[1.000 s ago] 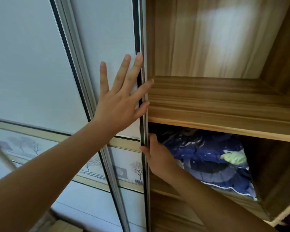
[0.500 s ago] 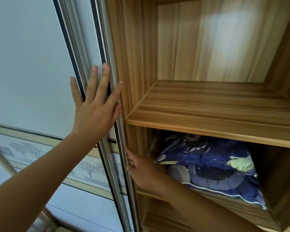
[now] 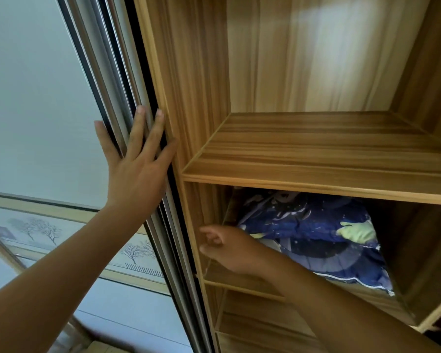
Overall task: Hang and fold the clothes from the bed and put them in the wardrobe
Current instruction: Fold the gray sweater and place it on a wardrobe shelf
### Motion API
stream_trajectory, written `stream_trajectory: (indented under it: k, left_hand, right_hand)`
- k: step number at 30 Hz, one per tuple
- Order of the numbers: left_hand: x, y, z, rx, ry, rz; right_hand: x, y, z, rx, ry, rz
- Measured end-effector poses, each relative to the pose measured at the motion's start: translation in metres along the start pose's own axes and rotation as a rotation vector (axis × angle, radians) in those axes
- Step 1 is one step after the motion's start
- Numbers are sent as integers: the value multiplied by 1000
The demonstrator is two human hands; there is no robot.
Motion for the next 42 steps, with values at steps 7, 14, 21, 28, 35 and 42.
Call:
stream_trajectory:
  k: [7, 14, 21, 28, 35, 42]
  left_hand:
    - [6, 75, 26, 57, -344, 603]
    - [73, 164, 47, 25, -988, 751]
    - [98, 292, 69, 345, -1133, 741]
    - [70, 432, 80, 652, -1369, 816]
    - [21, 593, 100, 1046, -1436, 804]
    - [-36, 733, 120, 1359, -1277, 723]
  right_hand:
    - [-61, 66, 64, 177, -4, 333]
    - [-67, 129, 146, 391, 27, 459]
    - [-30, 180, 263, 742, -61, 321]
    - [9, 225, 392, 1126, 8, 139]
    - [43, 253, 513, 1354, 129, -48]
    - [66, 284, 618, 1563, 207, -177]
Point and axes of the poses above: each hand's wrist, its own z-axis away from the middle knuckle, its own x-axis out of the palm, y = z × x, the point moved 1 cm from there along -z, towards the middle knuckle, and after that the axes turned 15 degrees about z, right-handed, at the moved point
